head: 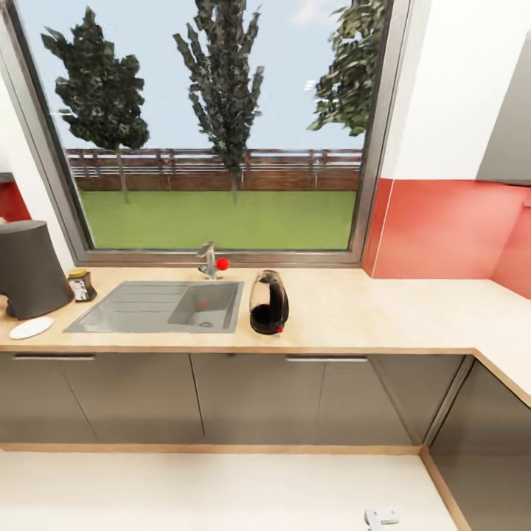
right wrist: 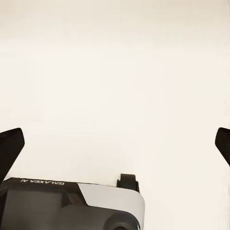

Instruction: Set up a coffee station on the kitchen countertop: keep the coffee maker on the countertop, move the bottle of coffee from the kitchen shelf to the counter next to the coffee maker, place a paper coffee filter on top of the coffee maker, put the saucer next to the coffee maker with the coffee cup on the saucer, and place the electric kettle next to the coffee maker.

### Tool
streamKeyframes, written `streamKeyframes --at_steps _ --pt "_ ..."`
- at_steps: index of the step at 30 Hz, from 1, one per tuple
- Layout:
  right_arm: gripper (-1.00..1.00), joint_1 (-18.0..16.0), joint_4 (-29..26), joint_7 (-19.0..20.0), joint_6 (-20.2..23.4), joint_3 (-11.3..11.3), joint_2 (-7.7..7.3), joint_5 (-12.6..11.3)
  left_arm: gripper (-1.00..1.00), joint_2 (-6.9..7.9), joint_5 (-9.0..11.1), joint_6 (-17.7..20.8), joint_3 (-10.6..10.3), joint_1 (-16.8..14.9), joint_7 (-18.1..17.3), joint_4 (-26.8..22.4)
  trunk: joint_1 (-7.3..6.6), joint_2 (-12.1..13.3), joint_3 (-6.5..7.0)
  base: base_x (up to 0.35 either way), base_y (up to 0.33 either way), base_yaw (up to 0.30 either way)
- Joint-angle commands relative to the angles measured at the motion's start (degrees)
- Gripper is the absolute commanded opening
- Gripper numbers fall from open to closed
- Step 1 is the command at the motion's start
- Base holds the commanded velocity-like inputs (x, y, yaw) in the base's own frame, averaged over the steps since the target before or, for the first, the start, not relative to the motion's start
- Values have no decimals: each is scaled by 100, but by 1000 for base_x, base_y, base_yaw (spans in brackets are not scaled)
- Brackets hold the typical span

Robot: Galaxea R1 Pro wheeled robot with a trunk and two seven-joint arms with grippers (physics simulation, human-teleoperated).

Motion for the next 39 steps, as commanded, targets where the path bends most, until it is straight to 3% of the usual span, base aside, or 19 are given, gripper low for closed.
streamKeyframes --at_steps 1,15,18,26,30,36,39 --pt "100 -2 -5 18 7 45 -4 -60 100 3 16 -13 -42 -7 -6 4 4 -13 -13 52 -264 278" --pt "100 -2 -6 18 7 40 -4 -63 100 3 16 -13 -40 -5 -1 11 4 -13 -13 7 -220 75" --pt "100 -2 -97 21 3 47 13 -46 100 60 16 19 -44 42 120 252 4 -13 -13 0 -1 0" --pt "100 -5 -1832 10 -10 49 23 -25 100 92 10 29 -48 254 170 503 4 -13 -13 0 0 0" --pt "100 -9 -3001 -39 9 43 33 -25 100 263 6 43 -54 341 180 515 4 -13 -13 0 0 0" --pt "100 -11 -4742 -761 28 39 63 -20 100 447 7 13 -49 491 178 518 4 -13 -13 0 0 0" --pt "100 -11 -5491 -1088 41 38 201 73 100 504 7 2 -53 521 177 522 4 -13 -13 0 0 0"
